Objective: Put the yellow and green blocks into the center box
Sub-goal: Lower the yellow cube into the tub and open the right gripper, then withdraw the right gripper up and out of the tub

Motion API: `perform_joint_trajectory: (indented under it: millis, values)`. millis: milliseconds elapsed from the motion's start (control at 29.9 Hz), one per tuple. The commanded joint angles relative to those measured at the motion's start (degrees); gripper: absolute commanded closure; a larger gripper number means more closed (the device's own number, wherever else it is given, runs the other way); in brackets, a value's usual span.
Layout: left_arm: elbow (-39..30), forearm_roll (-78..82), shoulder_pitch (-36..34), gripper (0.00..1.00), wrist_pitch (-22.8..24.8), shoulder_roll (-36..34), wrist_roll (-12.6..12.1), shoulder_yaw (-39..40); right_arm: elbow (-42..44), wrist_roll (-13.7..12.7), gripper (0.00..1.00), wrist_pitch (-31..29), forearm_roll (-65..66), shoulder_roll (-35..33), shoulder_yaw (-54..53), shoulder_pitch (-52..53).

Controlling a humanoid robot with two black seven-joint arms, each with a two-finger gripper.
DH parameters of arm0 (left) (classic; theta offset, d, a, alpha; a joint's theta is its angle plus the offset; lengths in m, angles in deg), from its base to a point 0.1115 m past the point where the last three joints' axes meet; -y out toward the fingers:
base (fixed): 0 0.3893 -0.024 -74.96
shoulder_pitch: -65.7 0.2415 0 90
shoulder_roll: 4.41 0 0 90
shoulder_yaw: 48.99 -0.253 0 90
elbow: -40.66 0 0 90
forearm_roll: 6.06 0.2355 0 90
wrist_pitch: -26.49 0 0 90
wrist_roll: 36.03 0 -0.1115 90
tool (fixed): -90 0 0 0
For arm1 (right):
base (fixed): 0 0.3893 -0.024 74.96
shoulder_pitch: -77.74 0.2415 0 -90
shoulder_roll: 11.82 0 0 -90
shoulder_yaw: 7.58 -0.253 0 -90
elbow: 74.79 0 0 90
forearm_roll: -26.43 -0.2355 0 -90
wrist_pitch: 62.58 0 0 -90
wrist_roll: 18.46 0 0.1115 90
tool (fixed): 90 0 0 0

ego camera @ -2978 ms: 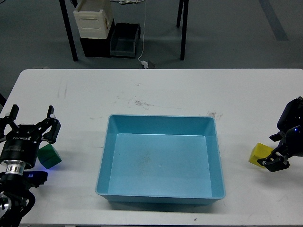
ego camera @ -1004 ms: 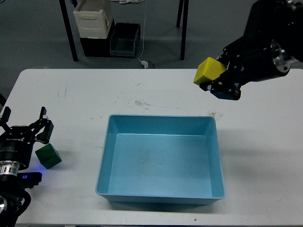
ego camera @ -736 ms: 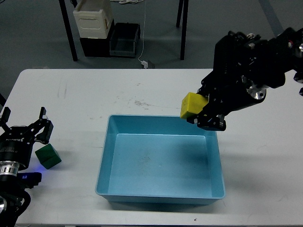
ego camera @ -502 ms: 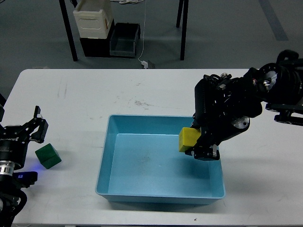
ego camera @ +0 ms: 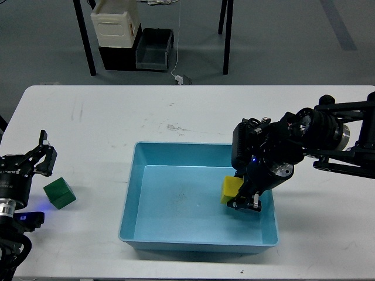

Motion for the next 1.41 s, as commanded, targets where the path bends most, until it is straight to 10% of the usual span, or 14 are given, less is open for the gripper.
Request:
perform_joint_trajectory:
  millis: [0,201,368,1004,1372]
  values:
    - [0.1,0.0,0.0,0.00,0.0,0.0,1.0,0.0,3.7,0.0,0.88,0.0,-0.2,2.9,-0.4,-0.6]
    - [0.1,0.0,0.0,0.00,-0.1,-0.1,1.6,0.0,4.6,0.0,0.33,0.0,-0.8,4.3,-0.8,-0.5]
    - [0.1,0.0,-0.1,0.00,-0.1,-0.2,1.6,0.0,4.5,0.0,0.10,0.0,-1.3,4.3,-1.1,-0.7]
    - [-0.2,0.7,0.3,0.00,0.2,-4.7,0.9,-0.4,5.2,0.0,0.01,9.5,-12.6,-4.4,-23.5,-2.7]
    - [-0.1,12.9,-0.3,0.00,4.2,-20.6,3.5,3.2,4.7,0.0,0.01,10.0,-27.6,-2.1,-40.2,-10.7]
